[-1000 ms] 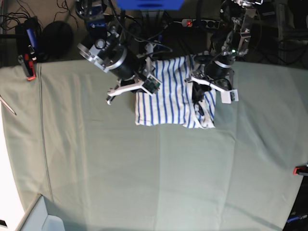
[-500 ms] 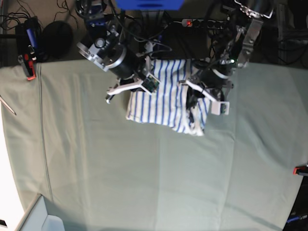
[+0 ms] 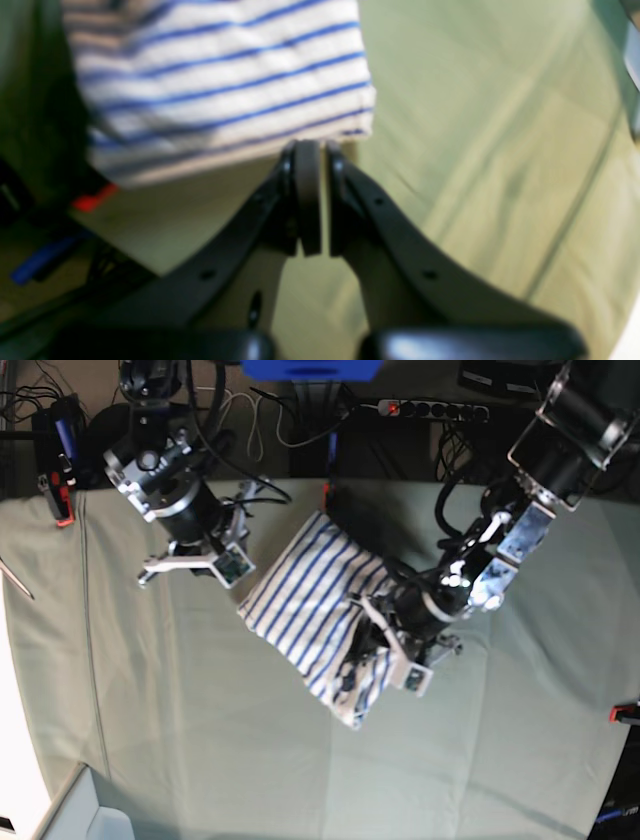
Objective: Layout the t-shirt on the table in an organized manner, then fold the t-shirt properly
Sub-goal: 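Rotate the folded stack with both grippers to square it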
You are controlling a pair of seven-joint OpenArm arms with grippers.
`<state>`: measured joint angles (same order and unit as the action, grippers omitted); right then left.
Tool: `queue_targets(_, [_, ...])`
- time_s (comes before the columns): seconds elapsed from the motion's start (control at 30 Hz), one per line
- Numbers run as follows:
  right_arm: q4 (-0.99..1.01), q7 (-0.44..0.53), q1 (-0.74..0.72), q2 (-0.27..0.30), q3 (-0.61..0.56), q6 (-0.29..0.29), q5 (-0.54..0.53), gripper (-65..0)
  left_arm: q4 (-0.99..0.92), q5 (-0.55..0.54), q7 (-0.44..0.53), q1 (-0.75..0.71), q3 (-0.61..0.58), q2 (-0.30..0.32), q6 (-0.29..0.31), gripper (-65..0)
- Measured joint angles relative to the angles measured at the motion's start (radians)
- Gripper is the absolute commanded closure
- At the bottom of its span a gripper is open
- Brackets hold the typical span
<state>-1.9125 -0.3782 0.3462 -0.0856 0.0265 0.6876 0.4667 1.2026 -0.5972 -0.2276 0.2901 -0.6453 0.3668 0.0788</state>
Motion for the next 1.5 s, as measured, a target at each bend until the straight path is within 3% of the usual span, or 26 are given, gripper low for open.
queue_targets(0.07, [-0.002, -0.003, 0.003, 0.000, 0.025, 0.000, 0.000, 0.0, -0.077, 0.002, -0.004, 0.081, -0.091, -0.015, 0.037, 0.0])
queue_targets(0.13, [-0.005, -0.001, 0.003, -0.003, 0.047, 0.000, 0.000, 0.0, -0.158, 0.007, 0.000, 0.144, -0.147, -0.047, 0.138, 0.0])
queue_targets(0.2, [-0.006, 0.001, 0.003, -0.006, 0.074, 0.000, -0.002, 0.0, -0.225, 0.005, 0.000, 0.187, -0.169, -0.083, 0.219, 0.0])
queue_targets(0.3, [-0.006, 0.002, 0.006, -0.006, 0.114, -0.001, -0.002, 0.0, -0.311, 0.014, 0.003, 0.229, -0.175, -0.130, 0.282, 0.0])
queue_targets(0.47, [-0.006, -0.001, 0.019, -0.006, 0.132, 0.000, 0.000, 0.0, -0.418, 0.232, -0.004, 0.295, -0.174, -0.211, 0.299, 0.0])
queue_targets(0.63, [-0.007, 0.004, 0.035, -0.008, 0.134, 0.000, -0.003, 0.0, -0.530, 0.418, 0.013, 0.338, -0.166, -0.333, 0.439, 0.0])
queue_targets(0.73, [-0.007, -0.003, 0.043, -0.006, 0.135, 0.000, 0.000, 0.0, -0.597, 0.485, 0.017, 0.360, -0.166, -0.384, 0.451, -0.1])
queue_targets(0.9, [-0.007, 0.002, 0.039, -0.006, 0.135, -0.001, 0.000, 0.0, -0.610, 0.512, 0.018, 0.370, -0.166, -0.395, 0.452, -1.5])
queue_targets(0.97, [-0.007, 0.001, 0.040, -0.006, 0.135, 0.000, 0.000, 0.0, -0.611, 0.514, 0.018, 0.370, -0.166, -0.396, 0.452, -8.6])
queue_targets(1.13, [-0.007, 0.001, 0.040, -0.006, 0.134, 0.000, 0.000, 0.0, -0.611, 0.515, 0.017, 0.376, -0.166, -0.397, 0.450, -39.6])
queue_targets(1.2, [-0.007, 0.001, 0.039, -0.006, 0.133, 0.000, 0.000, 0.0, -0.611, 0.514, 0.015, 0.385, -0.166, -0.395, 0.451, -45.1])
queue_targets(1.3, [-0.007, 0.002, 0.039, -0.006, 0.132, -0.001, 0.000, 0.0, -0.569, 0.515, -0.004, 0.403, -0.158, -0.389, 0.452, -44.7])
queue_targets(1.5, [-0.007, 0.001, 0.039, -0.008, 0.132, 0.000, 0.000, 0.0, -0.407, 0.519, -0.004, 0.400, -0.002, -0.374, 0.463, -44.5])
